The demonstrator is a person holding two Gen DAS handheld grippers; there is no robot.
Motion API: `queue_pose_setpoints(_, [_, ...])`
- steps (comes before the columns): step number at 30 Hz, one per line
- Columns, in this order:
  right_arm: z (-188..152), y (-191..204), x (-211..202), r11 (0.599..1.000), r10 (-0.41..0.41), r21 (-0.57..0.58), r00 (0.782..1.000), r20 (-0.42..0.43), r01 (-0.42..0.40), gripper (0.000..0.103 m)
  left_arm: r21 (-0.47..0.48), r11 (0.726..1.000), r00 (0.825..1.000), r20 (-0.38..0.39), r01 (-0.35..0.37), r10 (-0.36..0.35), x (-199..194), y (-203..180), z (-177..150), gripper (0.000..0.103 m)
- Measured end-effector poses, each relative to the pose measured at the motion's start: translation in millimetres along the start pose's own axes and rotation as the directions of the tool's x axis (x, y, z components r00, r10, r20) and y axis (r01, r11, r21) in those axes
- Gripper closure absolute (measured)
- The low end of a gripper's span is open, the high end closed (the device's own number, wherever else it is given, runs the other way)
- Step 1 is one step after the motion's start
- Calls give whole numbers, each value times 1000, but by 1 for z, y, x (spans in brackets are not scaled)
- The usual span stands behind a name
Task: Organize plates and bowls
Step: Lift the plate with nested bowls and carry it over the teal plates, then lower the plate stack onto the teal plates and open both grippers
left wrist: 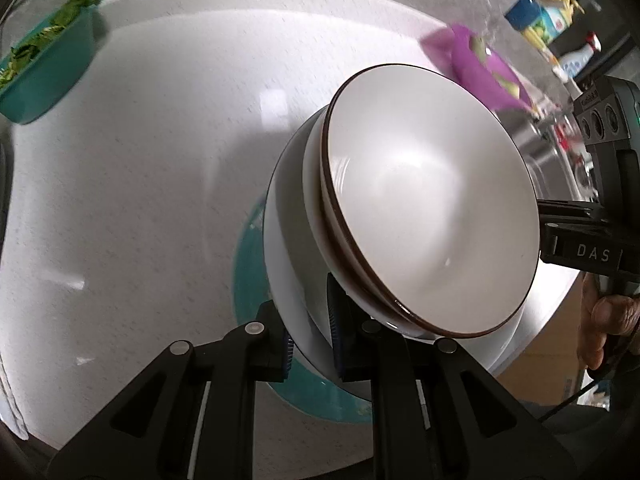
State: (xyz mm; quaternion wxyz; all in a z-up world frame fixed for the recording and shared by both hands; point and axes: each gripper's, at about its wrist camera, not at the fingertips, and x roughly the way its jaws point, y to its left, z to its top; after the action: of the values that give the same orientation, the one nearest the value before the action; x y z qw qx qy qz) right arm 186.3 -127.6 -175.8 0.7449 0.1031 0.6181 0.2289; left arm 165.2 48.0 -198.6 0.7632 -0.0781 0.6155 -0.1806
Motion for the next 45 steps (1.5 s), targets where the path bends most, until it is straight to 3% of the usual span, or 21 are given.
queue_pose_setpoints(21, [-27, -23, 15, 999, 17, 46, 1000, 8, -17, 86, 8, 1000, 1000, -9, -12, 12, 30, -2, -11, 90])
queue_pose_setpoints(31, [-38, -24, 12, 997, 24, 69, 999, 36, -26, 83, -6, 999, 997, 69, -31, 32, 7, 5, -17, 88])
queue_pose_setpoints(35, [-41, -26, -1, 997, 5, 82, 997, 74, -11, 79, -13, 998, 993, 100, -66, 67, -10, 9, -19, 75])
queue_pose_setpoints(37, [-43, -29, -10, 995, -8, 102, 996, 91, -1, 69, -21, 996, 988, 123, -88, 90, -22, 13, -21, 58])
queue_pose_setpoints(38, [-45, -30, -15, 993, -14, 117, 994, 105, 2, 58, -25, 994, 986, 129, -103, 105, -25, 13, -21, 49])
queue_pose_setpoints(41, [-51, -35, -34, 987, -30, 164, 989, 145, 6, 40, -36, 991, 977, 166, -131, 136, -42, 22, -25, 33])
queue_pose_setpoints(44, [-55, -30, -56, 984, -47, 176, 978, 204, 10, 20, -61, 986, 967, 194, -157, 166, -56, 33, -31, 26])
queue_pose_setpoints(45, [-56, -27, -63, 985, -52, 172, 974, 222, 13, 17, -82, 984, 965, 199, -155, 169, -61, 37, -33, 13])
